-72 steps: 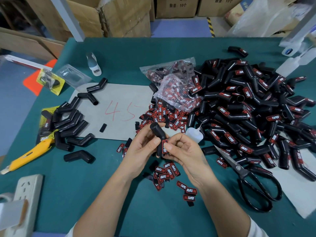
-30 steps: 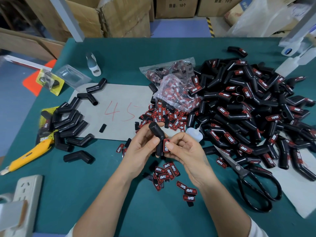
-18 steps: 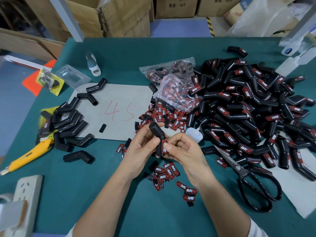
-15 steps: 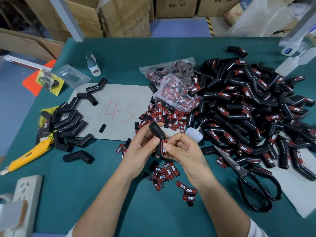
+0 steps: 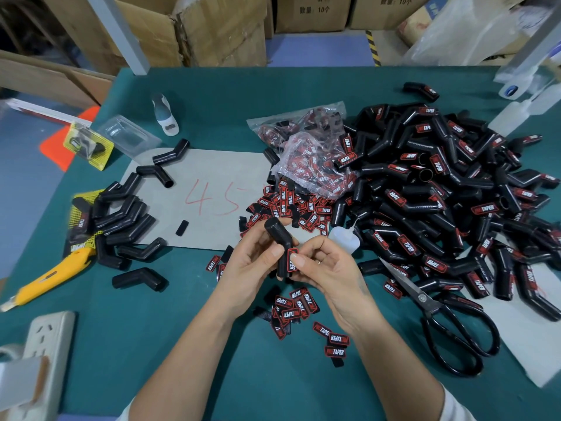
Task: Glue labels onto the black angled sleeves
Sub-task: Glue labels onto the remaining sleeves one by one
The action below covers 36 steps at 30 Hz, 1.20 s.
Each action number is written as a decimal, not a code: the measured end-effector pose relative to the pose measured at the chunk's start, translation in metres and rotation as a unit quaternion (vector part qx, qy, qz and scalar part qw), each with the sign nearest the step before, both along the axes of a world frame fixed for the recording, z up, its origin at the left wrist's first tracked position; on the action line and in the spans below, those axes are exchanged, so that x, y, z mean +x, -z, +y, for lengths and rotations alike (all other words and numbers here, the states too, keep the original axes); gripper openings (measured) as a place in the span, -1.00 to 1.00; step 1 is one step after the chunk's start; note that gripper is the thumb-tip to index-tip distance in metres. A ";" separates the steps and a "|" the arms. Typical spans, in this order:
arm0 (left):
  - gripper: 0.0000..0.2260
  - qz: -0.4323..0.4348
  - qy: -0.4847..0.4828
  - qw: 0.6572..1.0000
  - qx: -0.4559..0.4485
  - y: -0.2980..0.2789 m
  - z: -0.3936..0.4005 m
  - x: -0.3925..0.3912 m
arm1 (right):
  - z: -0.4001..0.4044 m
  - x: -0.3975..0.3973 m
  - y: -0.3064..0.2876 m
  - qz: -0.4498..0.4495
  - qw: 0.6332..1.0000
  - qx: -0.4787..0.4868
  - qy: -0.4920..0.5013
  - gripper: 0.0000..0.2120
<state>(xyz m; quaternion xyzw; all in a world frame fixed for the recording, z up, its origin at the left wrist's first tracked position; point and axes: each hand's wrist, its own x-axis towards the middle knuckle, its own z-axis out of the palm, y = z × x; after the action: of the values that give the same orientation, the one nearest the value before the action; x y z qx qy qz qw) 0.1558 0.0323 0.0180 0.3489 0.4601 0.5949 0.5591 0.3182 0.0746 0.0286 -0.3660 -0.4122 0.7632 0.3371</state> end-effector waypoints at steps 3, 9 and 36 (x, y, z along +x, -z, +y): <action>-0.56 0.002 0.002 1.000 0.001 0.000 0.000 0.000 | 0.000 0.000 0.000 -0.001 1.000 -0.003 0.000 -0.85; -0.57 0.005 -0.001 1.000 -0.001 0.001 -0.001 0.000 | 0.000 -0.001 -0.001 -0.011 1.000 0.000 0.001 -0.91; -0.58 0.030 0.004 1.000 0.002 0.004 0.000 -0.002 | 0.000 0.001 -0.001 -0.020 1.000 0.015 0.003 -0.88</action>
<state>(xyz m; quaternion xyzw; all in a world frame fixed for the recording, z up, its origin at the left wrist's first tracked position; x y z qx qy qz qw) 0.1541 0.0326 0.0140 0.3693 0.4741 0.5829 0.5469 0.3193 0.0746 0.0296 -0.3772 -0.4293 0.7482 0.3370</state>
